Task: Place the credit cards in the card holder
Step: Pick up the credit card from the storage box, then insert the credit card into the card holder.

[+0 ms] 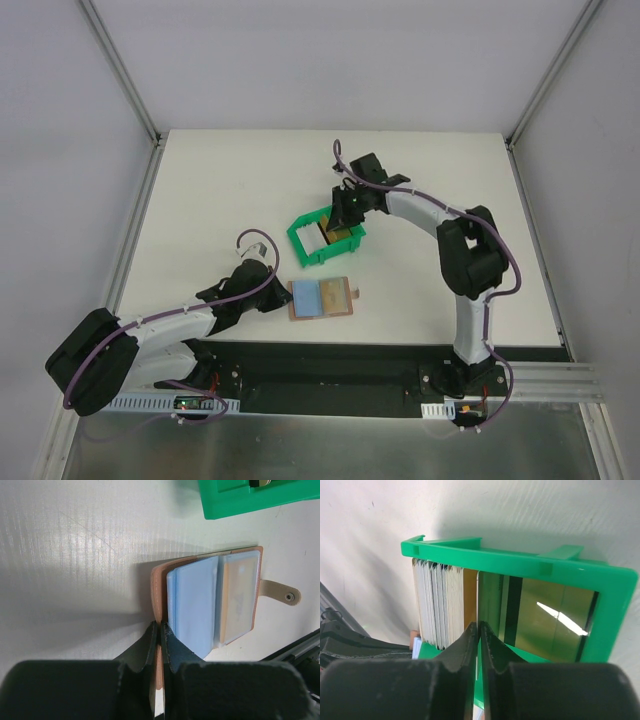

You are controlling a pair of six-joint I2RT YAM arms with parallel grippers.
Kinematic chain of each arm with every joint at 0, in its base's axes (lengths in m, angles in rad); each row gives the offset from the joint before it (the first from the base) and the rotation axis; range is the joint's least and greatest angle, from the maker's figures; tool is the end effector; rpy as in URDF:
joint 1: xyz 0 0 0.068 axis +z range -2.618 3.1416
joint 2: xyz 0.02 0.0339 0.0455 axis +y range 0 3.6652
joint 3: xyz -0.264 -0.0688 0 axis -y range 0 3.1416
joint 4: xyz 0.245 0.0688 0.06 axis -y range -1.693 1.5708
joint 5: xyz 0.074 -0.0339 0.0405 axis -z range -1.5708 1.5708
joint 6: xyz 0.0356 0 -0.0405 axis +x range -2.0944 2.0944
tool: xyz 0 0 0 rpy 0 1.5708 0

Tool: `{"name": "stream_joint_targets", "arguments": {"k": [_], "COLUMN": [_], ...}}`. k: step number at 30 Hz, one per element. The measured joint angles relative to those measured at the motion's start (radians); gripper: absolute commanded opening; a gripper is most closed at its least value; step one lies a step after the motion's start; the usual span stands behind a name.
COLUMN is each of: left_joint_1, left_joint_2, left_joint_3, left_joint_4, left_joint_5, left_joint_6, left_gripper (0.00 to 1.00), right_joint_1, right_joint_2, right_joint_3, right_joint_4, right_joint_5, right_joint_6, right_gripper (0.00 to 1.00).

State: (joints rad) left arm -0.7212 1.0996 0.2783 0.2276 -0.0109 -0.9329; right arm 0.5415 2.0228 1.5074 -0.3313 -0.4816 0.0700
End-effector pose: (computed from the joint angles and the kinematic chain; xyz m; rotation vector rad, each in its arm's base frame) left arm 0.1518 -0.1330 0.1489 -0.2517 2.3057 -0.8987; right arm 0.3754 0.2450 0.2034 -0.7967 2.3375 0.8561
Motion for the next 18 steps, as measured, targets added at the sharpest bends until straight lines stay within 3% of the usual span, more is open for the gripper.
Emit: {"name": "stream_joint_targets", "arguments": {"k": [3, 12, 18], "left_joint_1": [0.0, 0.0, 0.0], "left_joint_2": [0.0, 0.0, 0.0], "left_joint_3": [0.0, 0.0, -0.001], "left_joint_4": [0.0, 0.0, 0.0], "left_joint_5": [0.0, 0.0, 0.0], "left_joint_6": [0.0, 0.0, 0.0], "left_gripper": [0.0, 0.0, 0.0], "right_joint_1": [0.0, -0.001, -0.008], "right_joint_2": [-0.008, -0.068, -0.243], "right_joint_3": [0.019, 0.036, -0.048], "right_joint_4": [-0.029, -0.064, -0.012], "right_joint_5": [0.032, 0.105, 0.143], "right_joint_6": [-0.019, -0.043, -0.034], "right_gripper": [0.0, 0.0, 0.0]}}
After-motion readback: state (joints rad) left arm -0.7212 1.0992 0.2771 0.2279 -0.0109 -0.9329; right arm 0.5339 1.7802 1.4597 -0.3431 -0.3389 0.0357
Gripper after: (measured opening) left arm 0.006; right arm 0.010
